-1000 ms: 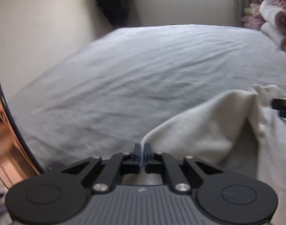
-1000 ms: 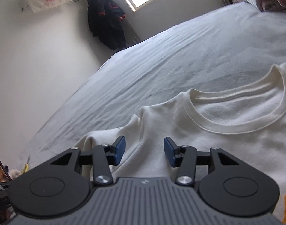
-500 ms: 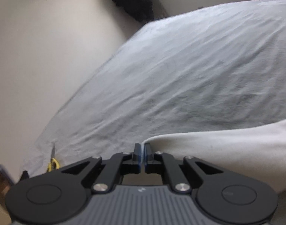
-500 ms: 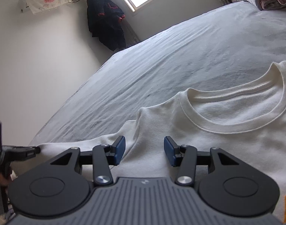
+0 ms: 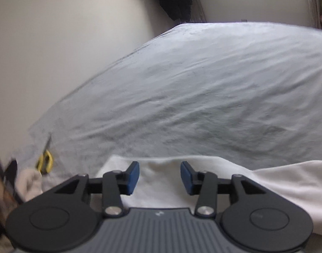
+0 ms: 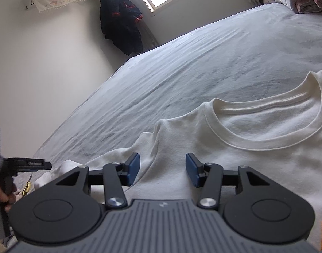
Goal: Fold clothes
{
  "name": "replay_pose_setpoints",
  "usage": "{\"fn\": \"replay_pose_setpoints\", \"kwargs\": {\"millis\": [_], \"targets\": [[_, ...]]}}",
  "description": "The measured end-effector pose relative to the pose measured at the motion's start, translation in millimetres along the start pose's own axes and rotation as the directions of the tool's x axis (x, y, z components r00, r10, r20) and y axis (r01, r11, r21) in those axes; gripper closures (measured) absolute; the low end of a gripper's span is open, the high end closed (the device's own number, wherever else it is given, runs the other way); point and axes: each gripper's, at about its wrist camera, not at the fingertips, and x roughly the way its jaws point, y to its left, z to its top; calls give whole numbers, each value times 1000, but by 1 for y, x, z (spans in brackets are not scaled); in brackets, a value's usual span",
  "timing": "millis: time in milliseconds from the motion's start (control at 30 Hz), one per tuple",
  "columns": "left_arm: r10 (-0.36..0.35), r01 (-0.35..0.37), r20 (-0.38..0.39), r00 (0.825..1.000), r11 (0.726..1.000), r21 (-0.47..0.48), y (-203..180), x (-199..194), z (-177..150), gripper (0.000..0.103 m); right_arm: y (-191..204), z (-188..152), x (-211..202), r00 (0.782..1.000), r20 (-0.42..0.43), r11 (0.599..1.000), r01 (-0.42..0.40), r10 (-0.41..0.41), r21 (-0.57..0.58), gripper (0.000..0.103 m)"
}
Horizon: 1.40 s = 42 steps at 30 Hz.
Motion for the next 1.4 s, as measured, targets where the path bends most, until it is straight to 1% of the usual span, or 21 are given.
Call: {"fn": "replay_pose_setpoints", "kwargs": {"millis": [100,233,300,400,433,467,500,567,600,633,700,767,800,867,900,933,967,1033,1100,1233,1400], "targets": [[-63,57,-46,997,989,-136,11,-6,-11,59,-2,1,1,1000,0,1000,-2,2,4,50],[-155,104,-126,980,935,-338,21,2,-33,59,-2,0,-1,1000,0,1000,-6,6,13,50],[-188,105,-146,971,889,-445,27,10,-43,59,-2,1,-2,1000,1,1000,-10,10,19,50],[-199,106,-88,976,789,-606,37,16,-57,62,-3,1,-2,1000,0,1000,-14,14,26,50],[-178,97,-70,981,778,-620,37,17,-58,65,-3,1,-2,1000,0,999,-15,15,28,50],[-157,88,-53,986,768,-635,37,18,-60,72,-4,1,-1,1000,-1,999,-16,16,30,50],[-136,79,-39,990,760,-645,37,18,-60,99,-4,1,-1,1000,-1,999,-17,17,31,50],[-90,44,-41,995,778,-627,33,17,-60,100,-4,1,-1,1000,-1,999,-19,19,34,50],[-50,16,-41,998,797,-604,29,13,-59,100,-4,1,0,1000,-1,999,-20,20,34,50],[1,-16,-27,1000,824,-566,23,7,-57,100,-4,1,0,1000,-1,999,-20,20,34,50],[84,-71,4,996,866,-495,12,-4,-53,100,-5,1,-1,1000,-1,999,-20,20,34,50],[115,-107,-9,993,896,-432,3,-4,-49,99,-5,1,-1,1000,-1,999,-19,19,32,50],[121,-126,-37,992,902,-412,2,-1,-49,94,-4,0,-1,1000,-1,999,-19,19,31,50],[122,-152,-98,988,897,-415,5,7,-49,92,-5,1,-1,1000,-1,999,-19,19,31,50],[123,-162,-120,985,893,-419,6,9,-50,89,-4,1,0,1000,-1,999,-18,19,31,50],[125,-161,-109,986,887,-433,10,6,-52,82,-4,1,0,1000,-1,999,-20,20,33,50],[129,-158,-95,987,882,-443,13,2,-53,80,-5,0,-1,1000,0,999,-22,22,35,50],[148,-144,-26,989,893,-426,14,-8,-52,79,-6,0,0,1000,0,999,-25,25,41,50],[140,-109,53,989,915,-389,11,-18,-52,76,-6,-1,-1,1000,1,999,-24,24,41,50],[28,-4,77,997,953,-302,-10,-8,-49,75,-3,-2,-1,1000,1,999,-19,19,29,50],[-106,121,89,990,974,-192,-35,7,-46,75,-4,-2,-1,1000,0,999,-25,25,34,50]]}}
